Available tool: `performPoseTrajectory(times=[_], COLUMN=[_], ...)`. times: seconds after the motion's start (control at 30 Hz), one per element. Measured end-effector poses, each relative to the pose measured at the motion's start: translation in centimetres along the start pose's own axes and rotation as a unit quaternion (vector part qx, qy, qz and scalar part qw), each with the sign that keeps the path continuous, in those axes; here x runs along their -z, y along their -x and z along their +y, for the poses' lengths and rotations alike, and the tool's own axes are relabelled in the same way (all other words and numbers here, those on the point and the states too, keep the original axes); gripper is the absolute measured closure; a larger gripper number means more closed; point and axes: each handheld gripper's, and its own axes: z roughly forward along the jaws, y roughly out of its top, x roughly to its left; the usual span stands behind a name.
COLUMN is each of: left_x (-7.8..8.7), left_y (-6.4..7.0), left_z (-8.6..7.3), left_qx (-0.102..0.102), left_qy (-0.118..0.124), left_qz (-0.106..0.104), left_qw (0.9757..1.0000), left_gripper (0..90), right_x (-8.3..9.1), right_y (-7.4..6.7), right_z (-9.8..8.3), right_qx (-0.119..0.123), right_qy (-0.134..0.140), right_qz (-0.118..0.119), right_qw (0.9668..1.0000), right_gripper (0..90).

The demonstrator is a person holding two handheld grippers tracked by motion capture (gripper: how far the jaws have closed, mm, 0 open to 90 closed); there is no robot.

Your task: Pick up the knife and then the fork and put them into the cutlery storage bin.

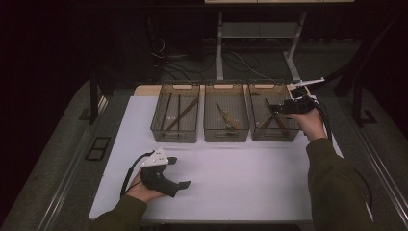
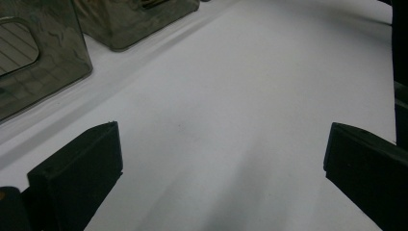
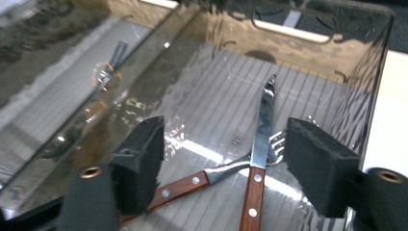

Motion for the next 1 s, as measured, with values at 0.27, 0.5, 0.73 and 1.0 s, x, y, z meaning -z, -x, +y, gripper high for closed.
performPoseTrajectory(times=[0.27,0.5,0.73,1.0], left_x=[0.1,0.1,-0.1,-0.1], left_y=[-0.3,-0.4,-0.4,-0.5], left_z=[0.0,-0.1,-0.1,-0.2], left_qx=[0.0,-0.006,-0.008,-0.011], left_qy=[-0.001,-0.002,-0.003,-0.004], left_qz=[0.004,0.006,0.007,0.01], left_qw=[1.0,1.0,0.9999,0.9999], left_gripper=[0.0,0.0,0.0,0.0], right_x=[1.8,2.9,3.9,5.6], right_y=[-0.2,-1.2,-2.4,-4.2], right_z=[-0.2,-1.5,-3.1,-5.4], right_qx=[-0.006,-0.001,0.016,0.04], right_qy=[0.04,0.06,0.069,0.092], right_qz=[0.02,0.04,0.057,0.06], right_qw=[0.999,0.9974,0.9959,0.9932], right_gripper=[18.9,17.2,14.6,14.5])
